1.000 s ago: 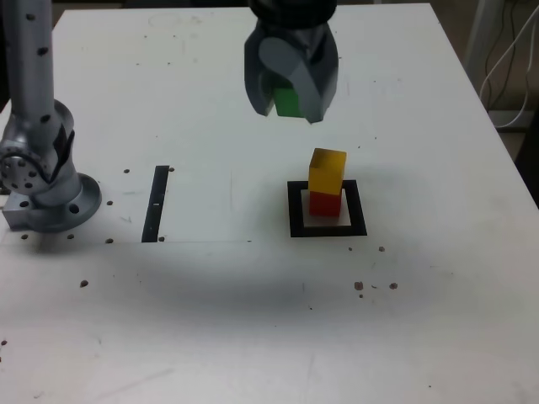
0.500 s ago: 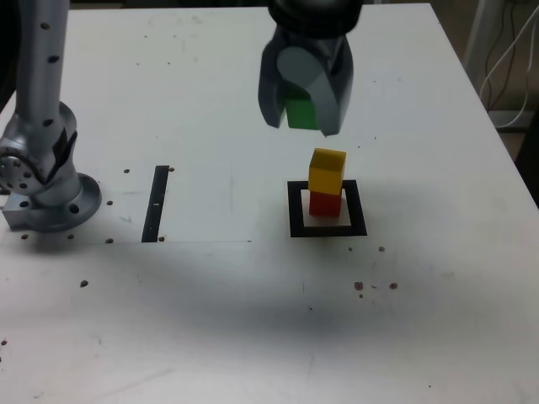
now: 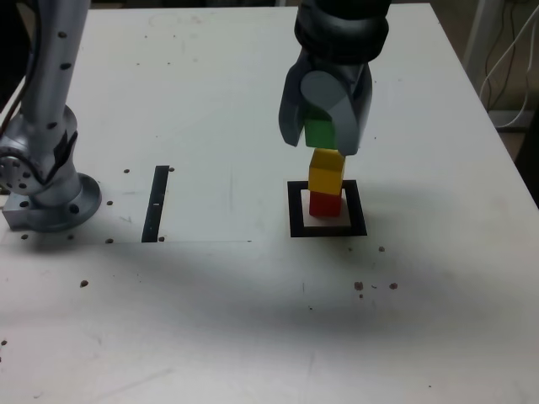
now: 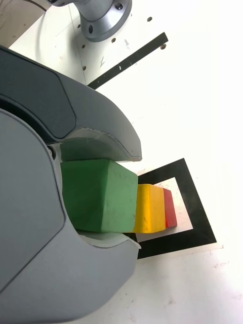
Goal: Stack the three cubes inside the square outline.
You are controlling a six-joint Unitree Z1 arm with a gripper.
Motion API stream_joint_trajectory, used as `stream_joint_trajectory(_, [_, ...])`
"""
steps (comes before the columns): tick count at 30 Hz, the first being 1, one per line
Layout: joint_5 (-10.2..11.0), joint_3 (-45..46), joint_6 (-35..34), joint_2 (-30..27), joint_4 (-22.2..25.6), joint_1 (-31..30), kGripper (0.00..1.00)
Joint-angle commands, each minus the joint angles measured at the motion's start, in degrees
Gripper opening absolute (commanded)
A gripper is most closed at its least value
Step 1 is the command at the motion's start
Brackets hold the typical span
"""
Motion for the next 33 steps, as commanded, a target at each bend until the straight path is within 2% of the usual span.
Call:
stream_joint_trajectory(1, [0.23,-0.17,-0.07,0.74,0.04,-0.1,0.16])
stream_joint_trajectory(13, [0.52,-0.2,-0.07,2.33,-0.21,-0.1,0.17])
stream_joint_trajectory(21, [0.12,0.01,0.1,2.79,-0.29,-0.1,0.22])
stream_joint_trajectory(33, [-0.01,0.1,0.3,3.32,-1.29,-0.1,0.23])
